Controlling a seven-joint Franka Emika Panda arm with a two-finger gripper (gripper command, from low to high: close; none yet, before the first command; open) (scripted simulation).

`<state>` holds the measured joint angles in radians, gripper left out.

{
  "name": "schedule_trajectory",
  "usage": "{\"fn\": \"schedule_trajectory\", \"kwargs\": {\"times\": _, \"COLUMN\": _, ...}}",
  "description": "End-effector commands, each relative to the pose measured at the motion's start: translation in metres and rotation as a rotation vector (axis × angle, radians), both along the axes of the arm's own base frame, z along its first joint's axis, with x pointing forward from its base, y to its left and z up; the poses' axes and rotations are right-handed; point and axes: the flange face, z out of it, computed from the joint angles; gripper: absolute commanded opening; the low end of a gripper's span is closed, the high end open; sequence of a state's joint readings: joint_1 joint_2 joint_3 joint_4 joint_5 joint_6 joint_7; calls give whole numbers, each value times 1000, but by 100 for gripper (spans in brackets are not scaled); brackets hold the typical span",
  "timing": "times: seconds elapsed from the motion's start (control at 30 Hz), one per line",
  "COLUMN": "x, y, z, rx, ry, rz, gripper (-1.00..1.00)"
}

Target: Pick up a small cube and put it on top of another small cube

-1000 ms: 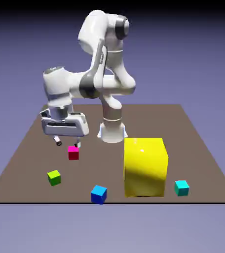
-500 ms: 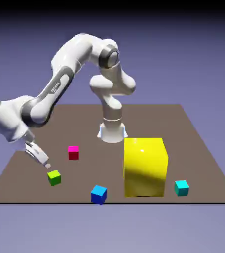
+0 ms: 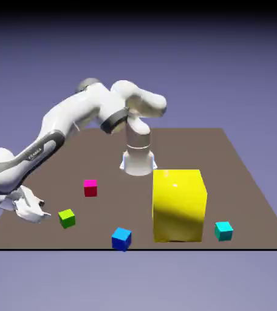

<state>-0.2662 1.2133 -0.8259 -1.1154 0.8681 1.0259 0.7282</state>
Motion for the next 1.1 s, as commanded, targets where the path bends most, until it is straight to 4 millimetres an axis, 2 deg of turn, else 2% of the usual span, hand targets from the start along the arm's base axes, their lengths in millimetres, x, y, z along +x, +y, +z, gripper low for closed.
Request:
{"fn": "schedule_trajectory", "kwargs": {"times": 0.0, "x": -1, "y": 1, "z": -8, "rx": 24, "ry": 24, "rz": 6, "gripper": 0}}
{"fn": "schedule_trajectory", "kwargs": {"times": 0.17, "x": -9, "y": 13, "z": -49, "rx": 154, "ry": 154, "rz": 48, "gripper": 0}}
{"fn": "schedule_trajectory", "kwargs": {"times": 0.23, "x": -10, "y": 15, "z": -52, "rx": 164, "ry": 163, "rz": 52, "gripper": 0}}
{"fn": "schedule_trajectory", "kwargs": {"times": 0.53, "x": -35, "y": 54, "z": -90, "rx": 164, "ry": 163, "rz": 52, "gripper": 0}}
{"fn": "schedule_trajectory", "kwargs": {"times": 0.57, "x": -35, "y": 54, "z": -90, "rx": 164, "ry": 163, "rz": 52, "gripper": -100}}
{"fn": "schedule_trajectory", "kwargs": {"times": 0.6, "x": -35, "y": 54, "z": -90, "rx": 164, "ry": 163, "rz": 52, "gripper": -100}}
{"fn": "schedule_trajectory", "kwargs": {"times": 0.87, "x": -11, "y": 17, "z": -54, "rx": 165, "ry": 163, "rz": 52, "gripper": -100}}
{"fn": "schedule_trajectory", "kwargs": {"times": 1.07, "x": 5, "y": 31, "z": -33, "rx": 137, "ry": 81, "rz": -89, "gripper": -100}}
